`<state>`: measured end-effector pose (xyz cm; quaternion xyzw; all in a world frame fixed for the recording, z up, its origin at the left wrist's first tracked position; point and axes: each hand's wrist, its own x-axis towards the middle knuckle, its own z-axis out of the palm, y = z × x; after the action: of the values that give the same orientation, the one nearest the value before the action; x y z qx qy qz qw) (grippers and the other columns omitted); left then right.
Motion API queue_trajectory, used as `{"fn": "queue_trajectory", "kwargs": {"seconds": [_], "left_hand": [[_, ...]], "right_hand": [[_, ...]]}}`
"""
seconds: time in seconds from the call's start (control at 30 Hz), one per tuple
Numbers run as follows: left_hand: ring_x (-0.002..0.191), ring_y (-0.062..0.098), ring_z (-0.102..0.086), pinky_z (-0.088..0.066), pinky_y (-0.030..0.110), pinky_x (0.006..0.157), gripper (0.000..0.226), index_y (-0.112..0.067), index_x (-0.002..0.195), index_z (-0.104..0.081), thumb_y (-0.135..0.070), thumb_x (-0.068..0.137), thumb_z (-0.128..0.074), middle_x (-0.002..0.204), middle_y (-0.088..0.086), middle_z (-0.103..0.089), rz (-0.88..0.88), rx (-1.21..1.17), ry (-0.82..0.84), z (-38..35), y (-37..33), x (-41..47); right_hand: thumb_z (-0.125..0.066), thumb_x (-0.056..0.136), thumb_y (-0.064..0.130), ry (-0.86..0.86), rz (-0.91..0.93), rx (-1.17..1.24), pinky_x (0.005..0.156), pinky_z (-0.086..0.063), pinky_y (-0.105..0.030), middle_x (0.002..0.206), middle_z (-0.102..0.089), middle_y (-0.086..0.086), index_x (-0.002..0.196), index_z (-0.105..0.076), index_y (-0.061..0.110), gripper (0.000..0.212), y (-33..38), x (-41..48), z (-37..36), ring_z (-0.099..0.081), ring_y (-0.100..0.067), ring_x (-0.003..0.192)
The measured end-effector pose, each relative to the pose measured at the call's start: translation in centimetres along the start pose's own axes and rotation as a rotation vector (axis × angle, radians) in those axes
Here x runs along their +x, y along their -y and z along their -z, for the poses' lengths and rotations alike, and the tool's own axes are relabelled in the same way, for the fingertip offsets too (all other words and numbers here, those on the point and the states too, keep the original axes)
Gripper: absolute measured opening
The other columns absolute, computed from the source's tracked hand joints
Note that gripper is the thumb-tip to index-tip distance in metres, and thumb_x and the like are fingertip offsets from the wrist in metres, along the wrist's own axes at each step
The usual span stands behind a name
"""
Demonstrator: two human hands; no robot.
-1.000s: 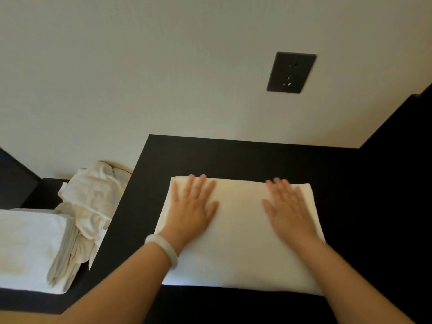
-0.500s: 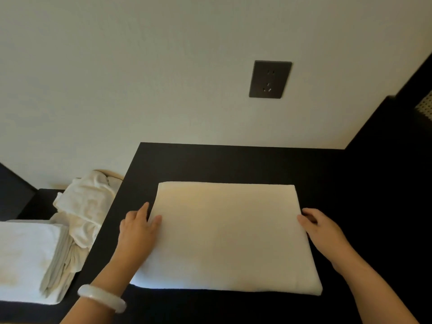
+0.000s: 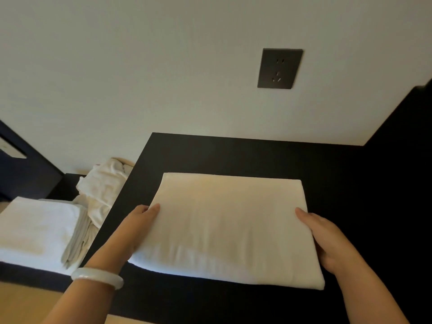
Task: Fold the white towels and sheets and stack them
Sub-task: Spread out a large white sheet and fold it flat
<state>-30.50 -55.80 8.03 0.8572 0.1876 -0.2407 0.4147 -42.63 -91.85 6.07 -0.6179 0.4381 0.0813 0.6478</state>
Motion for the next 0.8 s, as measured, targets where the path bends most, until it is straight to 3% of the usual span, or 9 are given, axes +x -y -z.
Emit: {"fn": "queue_trajectory", "kwargs": {"seconds": [0.13,0.27,0.4,0.5,0.6,0.7,0.8], "left_hand": [[0.089,0.03,-0.07,-0.052,0.04,0.074,0.029,-0.022,0.107,-0.067,-0.045,0.097,-0.054,0.091,0.006,-0.075,0.038,-0.191,0.078,0.5,0.7,-1.5],[0.091,0.031,-0.071,-0.055,0.047,0.082,0.022,-0.028,0.107,-0.069,-0.043,0.094,-0.059,0.09,0.003,-0.077,0.041,-0.309,0.051,1.3,2.6,-2.1],[0.089,0.03,-0.071,-0.055,0.045,0.076,0.015,-0.035,0.101,-0.069,-0.044,0.092,-0.062,0.082,-0.003,-0.076,0.046,-0.4,-0.03,2.9,4.4,-2.4],[0.089,0.031,-0.071,-0.056,0.047,0.08,0.014,-0.035,0.099,-0.072,-0.043,0.09,-0.065,0.084,-0.001,-0.076,0.036,-0.467,-0.064,5.2,5.6,-2.6],[0.086,0.03,-0.073,-0.058,0.045,0.077,0.013,-0.036,0.098,-0.073,-0.042,0.09,-0.066,0.086,0.0,-0.077,0.004,-0.506,-0.089,8.5,7.3,-2.5],[0.076,0.023,-0.074,-0.058,0.04,0.069,0.009,-0.042,0.09,-0.075,-0.041,0.09,-0.066,0.086,-0.002,-0.077,-0.035,-0.531,-0.126,12.8,10.3,-2.4],[0.079,0.025,-0.074,-0.058,0.044,0.076,0.011,-0.037,0.097,-0.074,-0.037,0.092,-0.065,0.09,0.0,-0.077,-0.054,-0.569,-0.145,18.1,14.6,-2.1]], "right_hand": [[-0.067,0.087,0.048,-0.065,0.113,-0.03,0.061,-0.053,-0.035,0.094,-0.073,0.003,0.103,-0.061,0.04,0.019,-0.7,0.9,-1.7,-0.071,-0.022,0.083],[-0.066,0.088,0.046,-0.114,0.21,-0.073,0.059,-0.047,-0.031,0.096,-0.067,0.009,0.111,-0.057,0.041,0.025,0.1,0.7,-3.9,-0.067,-0.018,0.084],[-0.066,0.088,0.041,-0.047,0.26,-0.079,0.06,-0.047,-0.032,0.095,-0.065,0.013,0.095,-0.056,0.047,0.014,1.4,-0.5,-6.4,-0.065,-0.016,0.085],[-0.067,0.089,0.04,0.024,0.298,-0.093,0.065,-0.049,-0.036,0.099,-0.065,0.011,0.101,-0.054,0.047,0.019,2.5,-2.1,-9.4,-0.065,-0.017,0.089],[-0.066,0.089,0.038,0.07,0.332,-0.112,0.065,-0.047,-0.035,0.101,-0.064,0.009,0.106,-0.053,0.042,0.021,3.4,-4.3,-13.5,-0.064,-0.017,0.09],[-0.065,0.09,0.038,0.129,0.354,-0.165,0.062,-0.045,-0.033,0.099,-0.064,0.007,0.093,-0.052,0.041,0.014,3.7,-7.0,-18.9,-0.064,-0.018,0.088],[-0.065,0.091,0.037,0.173,0.375,-0.198,0.06,-0.045,-0.033,0.096,-0.065,0.006,0.088,-0.053,0.039,0.012,3.1,-10.1,-25.2,-0.065,-0.018,0.086]]}}
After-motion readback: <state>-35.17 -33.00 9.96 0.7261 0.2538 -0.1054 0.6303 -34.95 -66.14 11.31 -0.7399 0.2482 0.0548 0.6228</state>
